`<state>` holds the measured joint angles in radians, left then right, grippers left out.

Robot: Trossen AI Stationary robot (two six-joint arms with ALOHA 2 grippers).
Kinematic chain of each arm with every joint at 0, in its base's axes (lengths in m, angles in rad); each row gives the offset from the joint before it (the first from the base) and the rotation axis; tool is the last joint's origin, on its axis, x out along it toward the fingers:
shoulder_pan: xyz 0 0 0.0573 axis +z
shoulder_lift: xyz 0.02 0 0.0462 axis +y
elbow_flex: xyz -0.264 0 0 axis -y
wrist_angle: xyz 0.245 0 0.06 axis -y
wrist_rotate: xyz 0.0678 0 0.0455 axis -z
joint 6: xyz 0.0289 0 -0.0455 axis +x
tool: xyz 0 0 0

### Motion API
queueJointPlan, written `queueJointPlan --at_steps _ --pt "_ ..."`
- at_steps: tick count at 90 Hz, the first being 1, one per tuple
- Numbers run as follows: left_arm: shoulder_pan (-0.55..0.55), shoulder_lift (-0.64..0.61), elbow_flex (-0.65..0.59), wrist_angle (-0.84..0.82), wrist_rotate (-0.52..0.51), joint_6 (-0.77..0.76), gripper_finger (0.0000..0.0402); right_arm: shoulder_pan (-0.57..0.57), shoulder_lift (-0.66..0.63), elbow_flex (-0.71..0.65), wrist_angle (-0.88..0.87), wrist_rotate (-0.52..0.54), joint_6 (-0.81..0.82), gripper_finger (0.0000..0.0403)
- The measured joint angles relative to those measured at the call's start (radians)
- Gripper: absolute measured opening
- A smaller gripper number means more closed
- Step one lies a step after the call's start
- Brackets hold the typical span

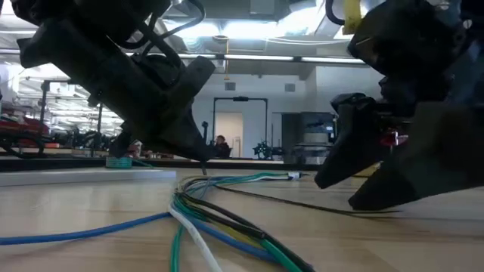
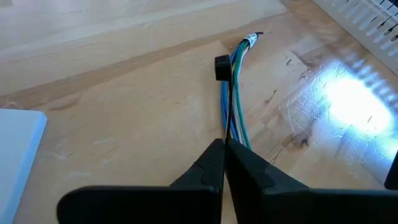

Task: Ziptie cables
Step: Wrap the cable wires using the black zip tie

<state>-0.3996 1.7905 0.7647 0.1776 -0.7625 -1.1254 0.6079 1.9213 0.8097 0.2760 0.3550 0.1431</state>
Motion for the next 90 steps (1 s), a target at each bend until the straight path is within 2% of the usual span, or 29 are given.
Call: queueJointPlan --at_steps 15,23,41,52,68,82,90 --pt "0.000 0.000 0.000 0.000 0.000 -0.001 0.0000 0.002 0.013 -0.001 0.069 -0.023 -0.116 0.0234" --pt "0.000 0.000 0.000 0.001 0.000 -0.001 0.0000 0.006 0.007 0.000 0.063 -0.045 -0.121 0.0234" --pt "0.000 0.000 0.000 0.004 0.000 0.006 0.0000 0.041 -0.104 -0.004 -0.053 -0.087 -0.098 0.0234" --pt "0.000 0.000 0.000 0.031 0.000 0.027 0.0000 0.068 -0.147 -0.001 -0.032 -0.075 -0.103 0.0234" --pt "0.000 0.000 0.000 0.051 0.000 0.039 0.0000 0.078 -0.087 -0.001 0.032 -0.004 -0.189 0.0234" --pt "0.000 0.000 0.000 0.046 0.000 0.036 0.0000 0.073 0.001 0.003 0.172 0.002 -0.285 0.0234" --pt "0.000 0.000 0.000 0.044 0.000 0.036 0.0000 0.075 0.034 0.021 0.186 0.015 -0.312 0.0234"
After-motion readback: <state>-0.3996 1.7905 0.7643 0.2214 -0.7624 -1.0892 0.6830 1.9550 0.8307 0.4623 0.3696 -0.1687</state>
